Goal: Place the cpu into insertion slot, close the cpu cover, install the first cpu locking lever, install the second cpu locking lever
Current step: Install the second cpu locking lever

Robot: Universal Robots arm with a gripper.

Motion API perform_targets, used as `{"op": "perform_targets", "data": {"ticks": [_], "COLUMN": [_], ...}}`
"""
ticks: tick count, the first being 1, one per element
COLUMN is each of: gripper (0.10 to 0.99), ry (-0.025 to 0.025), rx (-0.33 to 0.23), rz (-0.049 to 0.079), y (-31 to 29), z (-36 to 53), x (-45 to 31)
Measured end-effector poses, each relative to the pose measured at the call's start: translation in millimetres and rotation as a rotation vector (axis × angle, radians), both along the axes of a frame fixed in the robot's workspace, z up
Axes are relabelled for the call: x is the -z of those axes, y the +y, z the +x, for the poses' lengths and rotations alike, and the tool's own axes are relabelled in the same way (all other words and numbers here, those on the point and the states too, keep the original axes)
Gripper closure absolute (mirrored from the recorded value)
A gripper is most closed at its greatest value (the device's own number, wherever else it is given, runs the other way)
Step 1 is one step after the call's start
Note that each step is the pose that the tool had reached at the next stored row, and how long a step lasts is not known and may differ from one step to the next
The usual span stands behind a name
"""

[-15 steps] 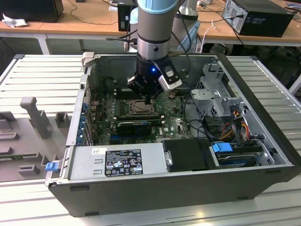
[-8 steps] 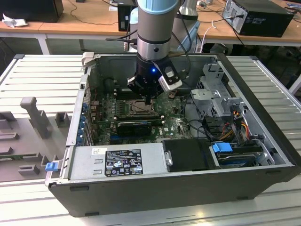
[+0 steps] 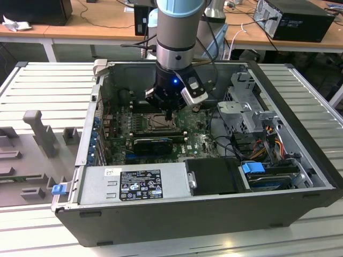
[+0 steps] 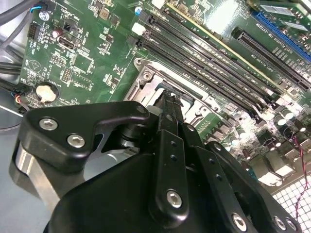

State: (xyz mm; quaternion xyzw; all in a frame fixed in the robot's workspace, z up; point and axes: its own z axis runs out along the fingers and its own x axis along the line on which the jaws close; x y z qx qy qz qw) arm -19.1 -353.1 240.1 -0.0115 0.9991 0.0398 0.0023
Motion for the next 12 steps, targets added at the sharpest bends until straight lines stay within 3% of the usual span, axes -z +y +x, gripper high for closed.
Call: {"op": "perform_targets", "data": {"ticks": [12], "gripper": [0.980], "ry": [0.0001], "rx": [0.000], "rz": [0.000], "y": [-7.6], "z": [0.0], "x": [0.0]}}
